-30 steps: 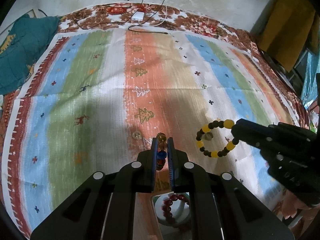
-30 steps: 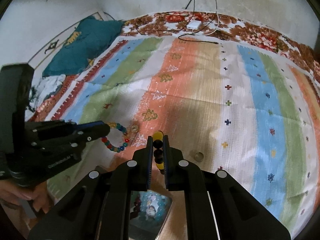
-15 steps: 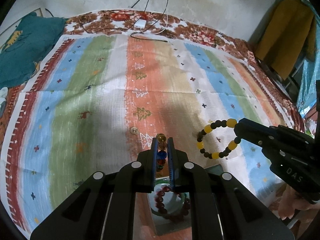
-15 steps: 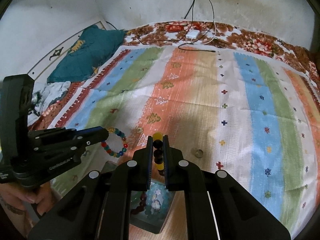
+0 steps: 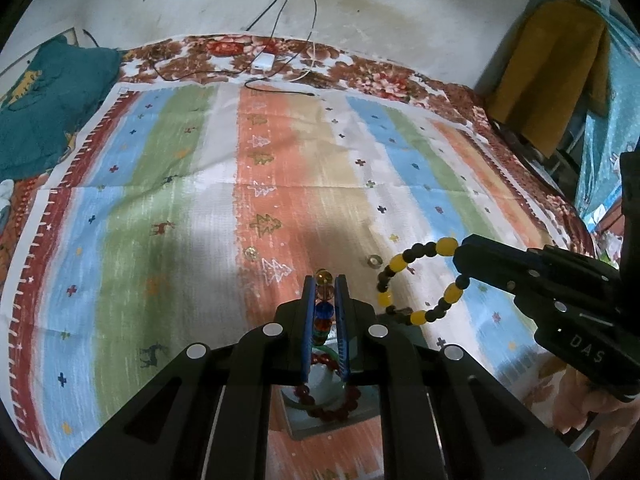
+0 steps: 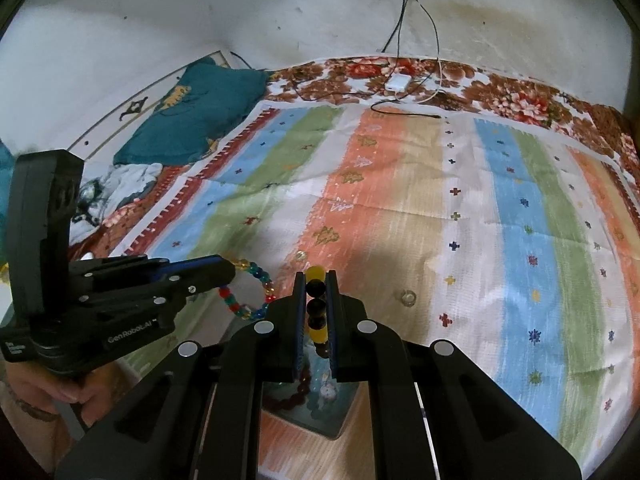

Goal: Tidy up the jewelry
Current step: 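Carry both held bracelets over the silver tin, then open both grippers to drop the two bracelets into the tin, then move left tool to the small gold charm while right tool approaches the metal ring, then close left gripper on the gold charm while right gripper closes on the ring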

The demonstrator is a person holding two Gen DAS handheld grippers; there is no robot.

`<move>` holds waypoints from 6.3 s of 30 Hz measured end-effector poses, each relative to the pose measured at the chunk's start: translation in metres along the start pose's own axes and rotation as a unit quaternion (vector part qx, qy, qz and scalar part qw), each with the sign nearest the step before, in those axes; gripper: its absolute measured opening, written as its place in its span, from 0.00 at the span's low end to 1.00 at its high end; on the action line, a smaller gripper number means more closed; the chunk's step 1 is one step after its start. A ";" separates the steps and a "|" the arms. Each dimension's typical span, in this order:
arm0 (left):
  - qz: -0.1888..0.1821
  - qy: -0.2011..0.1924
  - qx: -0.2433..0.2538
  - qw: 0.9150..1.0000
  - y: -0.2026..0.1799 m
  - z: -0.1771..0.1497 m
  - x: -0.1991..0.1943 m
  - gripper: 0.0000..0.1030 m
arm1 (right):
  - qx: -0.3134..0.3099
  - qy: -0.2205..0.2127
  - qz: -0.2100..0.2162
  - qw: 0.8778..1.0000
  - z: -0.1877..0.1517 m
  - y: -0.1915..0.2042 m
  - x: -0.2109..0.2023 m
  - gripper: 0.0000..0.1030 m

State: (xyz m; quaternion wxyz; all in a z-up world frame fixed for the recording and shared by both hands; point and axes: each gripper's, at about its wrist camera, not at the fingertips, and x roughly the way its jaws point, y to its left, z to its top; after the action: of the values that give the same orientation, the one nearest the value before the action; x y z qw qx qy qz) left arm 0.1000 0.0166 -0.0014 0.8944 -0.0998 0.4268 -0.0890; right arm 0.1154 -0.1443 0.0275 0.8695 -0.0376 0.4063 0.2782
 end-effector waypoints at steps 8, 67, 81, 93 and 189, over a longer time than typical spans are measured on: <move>0.002 -0.016 -0.006 1.000 0.000 -0.010 -0.015 0.09 | -0.004 0.003 0.001 1.000 -0.009 0.003 -0.005 0.10; 0.048 0.043 -0.050 0.997 0.033 0.004 0.029 0.79 | 0.043 0.070 -0.049 0.995 -0.008 -0.040 0.033 0.67; 0.070 0.083 -0.062 0.992 0.054 0.026 0.073 0.79 | 0.026 0.113 -0.048 0.992 -0.001 -0.047 0.069 0.67; 0.068 0.102 -0.053 0.991 0.057 0.033 0.094 0.79 | 0.034 0.134 -0.055 0.989 0.002 -0.057 0.089 0.67; 0.042 0.123 -0.020 0.991 0.053 0.046 0.118 0.16 | 0.056 0.178 -0.033 0.982 0.008 -0.065 0.143 0.19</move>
State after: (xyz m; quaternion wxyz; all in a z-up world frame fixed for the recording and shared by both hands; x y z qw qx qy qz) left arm 0.2130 0.0436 -0.0749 0.8359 -0.0882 0.5390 -0.0543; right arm 0.2283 -0.1319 -0.0814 0.7925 -0.0509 0.5683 0.2152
